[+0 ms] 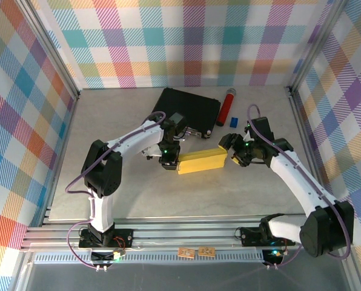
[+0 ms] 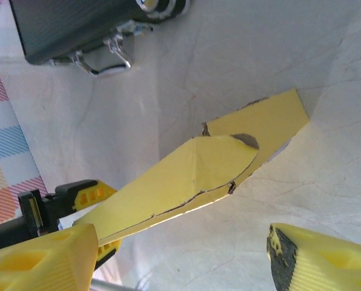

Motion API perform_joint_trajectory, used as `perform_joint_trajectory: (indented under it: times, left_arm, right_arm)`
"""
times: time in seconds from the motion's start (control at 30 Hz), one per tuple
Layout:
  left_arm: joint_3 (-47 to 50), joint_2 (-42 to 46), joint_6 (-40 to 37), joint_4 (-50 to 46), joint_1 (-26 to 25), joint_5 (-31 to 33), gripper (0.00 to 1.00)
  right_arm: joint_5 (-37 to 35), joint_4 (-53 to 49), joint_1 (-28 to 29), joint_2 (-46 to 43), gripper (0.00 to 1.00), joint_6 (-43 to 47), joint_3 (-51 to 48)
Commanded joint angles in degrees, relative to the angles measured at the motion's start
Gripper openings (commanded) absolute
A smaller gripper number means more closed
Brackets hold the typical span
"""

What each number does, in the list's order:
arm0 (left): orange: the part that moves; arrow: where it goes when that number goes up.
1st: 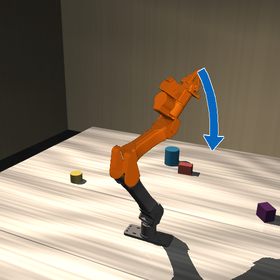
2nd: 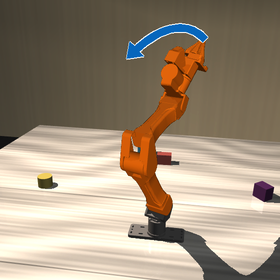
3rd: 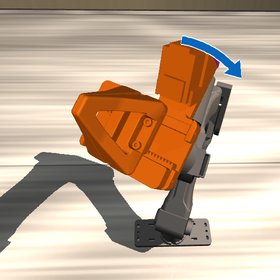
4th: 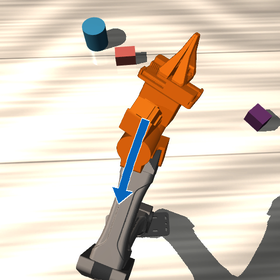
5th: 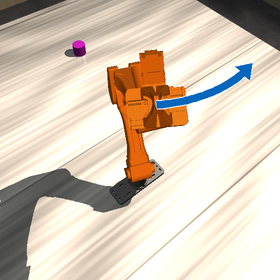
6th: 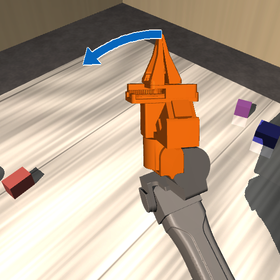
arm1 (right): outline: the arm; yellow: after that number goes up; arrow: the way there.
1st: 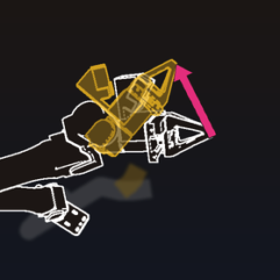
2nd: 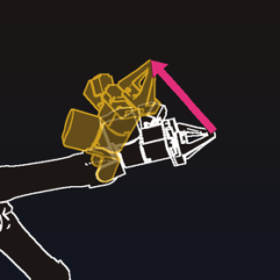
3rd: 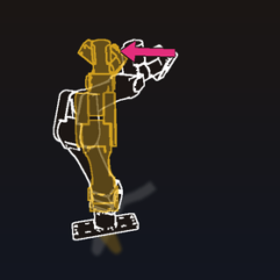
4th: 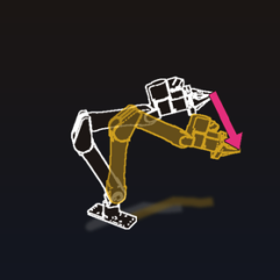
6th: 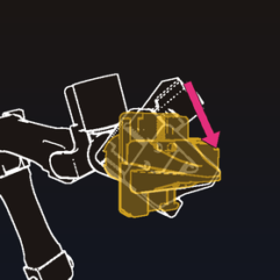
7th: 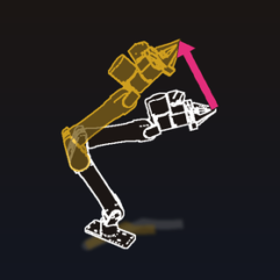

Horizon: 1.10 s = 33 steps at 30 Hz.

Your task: Fold the paper box

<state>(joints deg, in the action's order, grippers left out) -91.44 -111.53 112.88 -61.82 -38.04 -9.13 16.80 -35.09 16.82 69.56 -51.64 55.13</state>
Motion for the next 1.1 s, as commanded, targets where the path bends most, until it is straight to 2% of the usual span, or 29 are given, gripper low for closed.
perform_joint_trajectory:
  times: [0.0,0.13,0.33,0.43,0.7,1.07]
  left_arm:
    - [-1.2,-1.3,11.5,-2.7,-0.7,-0.5,0.41]
    - [-1.2,-1.6,11.5,-2.3,-0.9,-0.4,0.4]
    - [-1.0,-1.4,11.7,-1.8,-1.1,-0.3,0.4]
    - [-0.9,-1.3,11.6,-1.5,-1.1,-0.3,0.39]
    - [-0.7,-1.4,11.2,-1.3,-1.1,-0.5,0.39]
    - [-0.7,-1.5,11.0,-0.5,-1.7,-1.4,0.39]
  right_arm:
    - [4.1,-1.6,-0.1,1.3,0.74,-3.0,1.1]
    - [2.0,1.7,2.7,0.4,0.76,-19.3,-0.6]
    - [-1.3,0.0,3.6,4.7,0.78,-30.5,3.4]
    - [0.7,-2.9,3.9,8.3,0.78,-34.2,4.5]
    - [-3.0,-2.3,4.0,12.6,0.77,-43.1,5.7]
    - [-3.3,0.2,2.8,13.3,0.67,-54.5,1.2]
